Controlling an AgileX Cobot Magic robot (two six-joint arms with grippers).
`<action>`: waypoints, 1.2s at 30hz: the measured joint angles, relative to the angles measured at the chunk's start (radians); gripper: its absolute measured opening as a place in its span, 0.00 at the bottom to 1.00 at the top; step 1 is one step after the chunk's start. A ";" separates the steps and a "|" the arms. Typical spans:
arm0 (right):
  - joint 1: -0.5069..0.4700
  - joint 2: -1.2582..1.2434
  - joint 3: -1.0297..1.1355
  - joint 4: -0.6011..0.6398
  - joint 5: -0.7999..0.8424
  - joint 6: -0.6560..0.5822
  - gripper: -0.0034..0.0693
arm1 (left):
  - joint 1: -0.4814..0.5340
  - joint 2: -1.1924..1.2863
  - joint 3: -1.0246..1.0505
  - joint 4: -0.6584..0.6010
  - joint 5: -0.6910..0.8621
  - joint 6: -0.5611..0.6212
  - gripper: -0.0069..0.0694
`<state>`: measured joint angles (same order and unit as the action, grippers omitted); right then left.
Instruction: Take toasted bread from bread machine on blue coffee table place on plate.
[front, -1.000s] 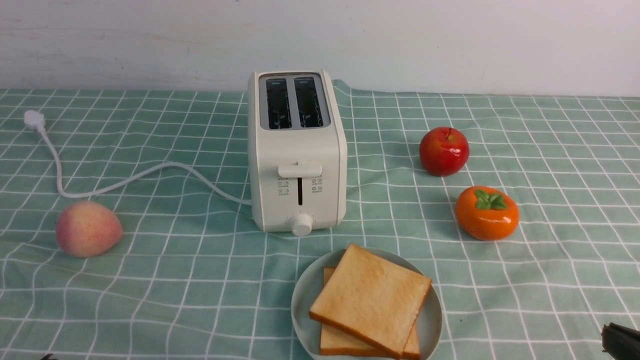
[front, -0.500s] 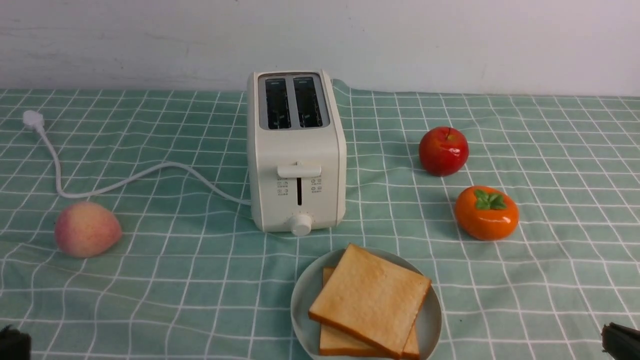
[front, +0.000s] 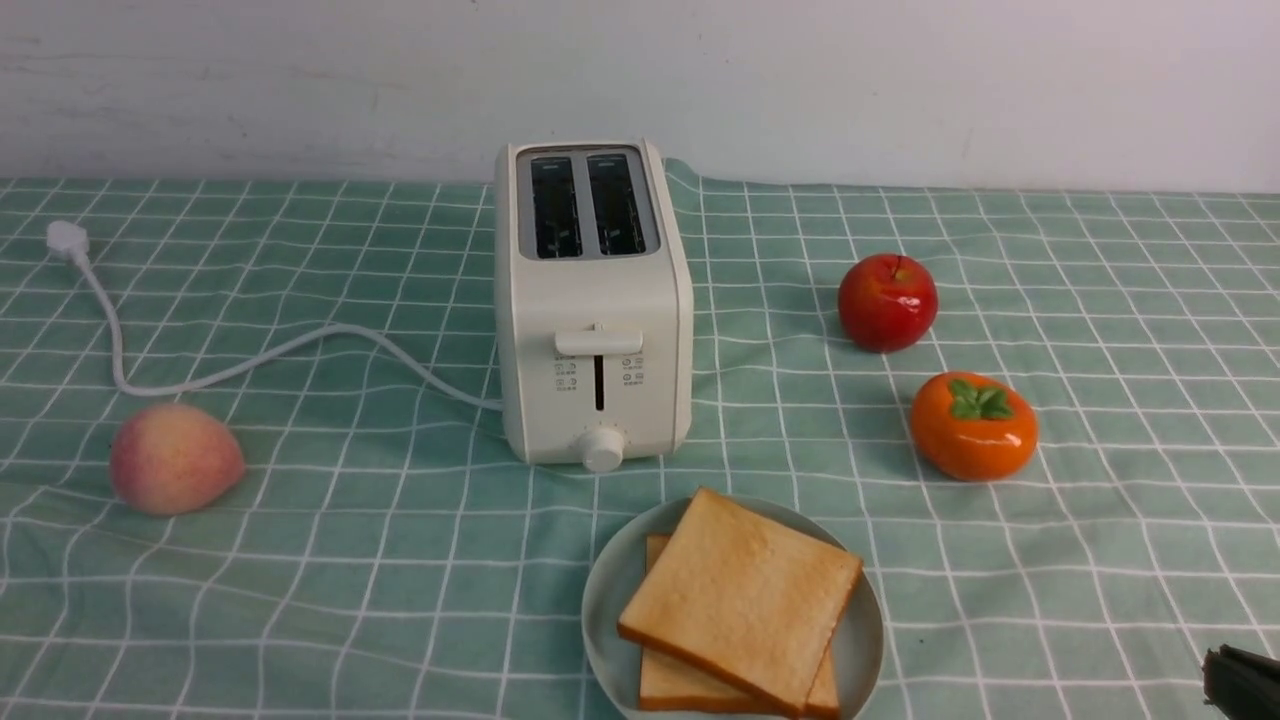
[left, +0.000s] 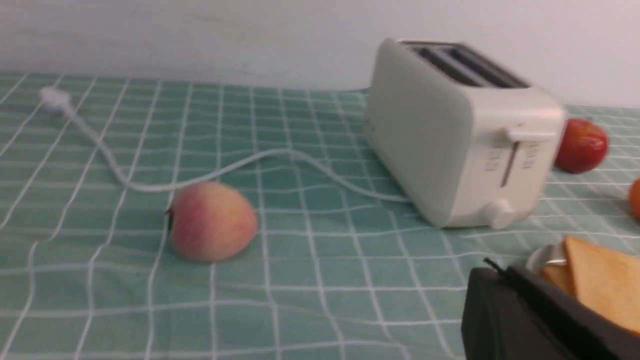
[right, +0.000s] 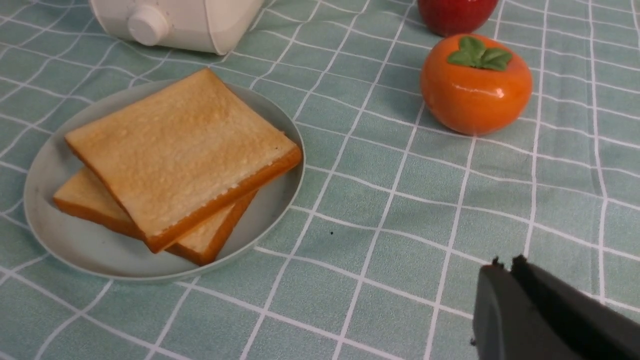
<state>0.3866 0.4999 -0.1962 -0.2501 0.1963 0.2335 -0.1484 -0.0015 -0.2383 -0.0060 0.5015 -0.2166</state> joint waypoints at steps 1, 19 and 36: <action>0.000 0.000 0.000 0.000 0.000 0.000 0.09 | 0.000 -0.007 0.033 0.038 -0.002 -0.041 0.07; 0.000 0.000 0.000 0.000 0.000 0.000 0.12 | -0.075 -0.010 0.266 0.078 -0.079 -0.130 0.08; 0.000 0.000 0.000 0.000 0.000 0.000 0.15 | 0.050 -0.010 0.266 0.077 -0.082 -0.130 0.09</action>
<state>0.3866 0.4999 -0.1962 -0.2501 0.1963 0.2337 -0.0985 -0.0112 0.0278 0.0713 0.4197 -0.3471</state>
